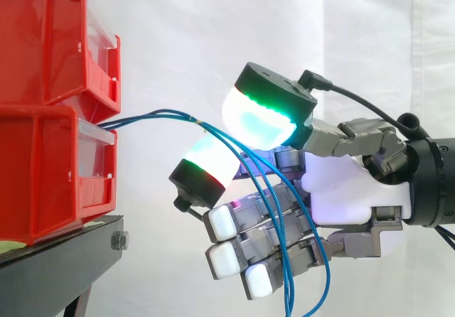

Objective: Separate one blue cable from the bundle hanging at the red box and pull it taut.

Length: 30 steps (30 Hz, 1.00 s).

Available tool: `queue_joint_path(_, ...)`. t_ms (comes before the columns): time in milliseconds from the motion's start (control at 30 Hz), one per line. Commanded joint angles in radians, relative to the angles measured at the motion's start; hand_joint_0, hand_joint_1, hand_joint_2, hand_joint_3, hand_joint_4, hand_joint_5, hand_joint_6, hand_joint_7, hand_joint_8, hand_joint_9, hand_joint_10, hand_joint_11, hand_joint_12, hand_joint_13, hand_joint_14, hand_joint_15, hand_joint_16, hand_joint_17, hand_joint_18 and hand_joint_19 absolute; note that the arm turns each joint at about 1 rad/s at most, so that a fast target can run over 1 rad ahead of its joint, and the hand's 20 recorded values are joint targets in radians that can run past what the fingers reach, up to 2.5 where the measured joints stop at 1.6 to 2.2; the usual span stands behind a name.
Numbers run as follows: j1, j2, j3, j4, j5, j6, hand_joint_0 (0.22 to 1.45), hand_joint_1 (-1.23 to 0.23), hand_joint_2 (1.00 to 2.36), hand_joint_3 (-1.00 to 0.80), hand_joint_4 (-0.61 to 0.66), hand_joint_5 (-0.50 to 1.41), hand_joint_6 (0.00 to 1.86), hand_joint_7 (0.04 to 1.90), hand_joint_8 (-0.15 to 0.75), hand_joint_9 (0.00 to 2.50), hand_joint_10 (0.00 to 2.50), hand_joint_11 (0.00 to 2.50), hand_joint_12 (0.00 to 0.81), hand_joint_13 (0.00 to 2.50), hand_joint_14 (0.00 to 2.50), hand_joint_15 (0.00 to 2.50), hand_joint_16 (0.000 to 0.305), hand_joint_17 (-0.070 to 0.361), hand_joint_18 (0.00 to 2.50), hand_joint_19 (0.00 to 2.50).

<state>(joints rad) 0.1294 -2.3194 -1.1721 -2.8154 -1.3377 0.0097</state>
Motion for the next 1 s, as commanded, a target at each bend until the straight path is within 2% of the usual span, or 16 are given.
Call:
queue_joint_path(0,0.001,0.0,0.0,-0.004,-0.001,-0.001,0.5,-0.67,1.0,-0.5,0.13,-0.18,0.84,1.1,0.284,0.93,0.02,0.64,0.385,0.9,0.02,0.43,0.056,0.126,0.89,0.57)
queue_joint_path(133,-0.001,0.0,0.0,-0.004,0.002,0.001,0.53,-0.57,1.0,-0.5,0.12,-0.17,0.83,1.11,0.279,0.94,0.02,0.64,0.379,0.9,0.02,0.44,0.054,0.121,0.88,0.59)
queue_joint_path(300,-0.001,0.0,-0.001,-0.004,0.002,-0.001,0.58,-0.55,1.0,-0.5,0.1,-0.16,0.79,1.12,0.278,0.96,0.02,0.65,0.37,0.91,0.02,0.44,0.052,0.117,0.86,0.61)
queue_joint_path(433,0.001,0.0,0.0,-0.004,0.002,-0.001,0.59,-0.66,1.01,-0.38,0.08,-0.16,0.78,1.2,0.279,0.95,0.03,0.65,0.371,0.91,0.02,0.45,0.052,0.117,0.86,0.6)
queue_joint_path(500,0.001,0.0,-0.001,-0.004,0.002,-0.001,0.59,-0.73,1.02,-0.32,0.09,-0.18,0.82,1.16,0.279,0.93,0.02,0.64,0.372,0.9,0.02,0.45,0.052,0.117,0.86,0.6)
queue_joint_path(600,0.002,0.0,-0.001,-0.004,0.002,-0.001,0.62,-0.8,1.02,-0.28,0.03,-0.18,0.83,1.22,0.276,0.91,0.03,0.65,0.37,0.89,0.02,0.44,0.052,0.117,0.86,0.6)
queue_joint_path(700,0.002,0.0,-0.001,-0.004,0.002,-0.001,0.64,-0.84,1.02,-0.31,0.02,-0.19,0.85,1.21,0.275,0.91,0.02,0.64,0.368,0.89,0.02,0.44,0.052,0.118,0.86,0.58)
queue_joint_path(833,0.002,0.0,-0.001,-0.004,0.002,-0.001,0.73,-0.91,1.0,-0.48,0.01,-0.2,0.87,1.18,0.259,0.9,0.02,0.64,0.357,0.89,0.02,0.42,0.052,0.117,0.88,0.54)
queue_joint_path(967,0.002,0.0,-0.001,-0.004,0.002,-0.001,0.73,-0.91,1.0,-0.5,0.02,-0.19,0.87,1.17,0.258,0.9,0.02,0.64,0.356,0.89,0.02,0.42,0.052,0.116,0.89,0.54)
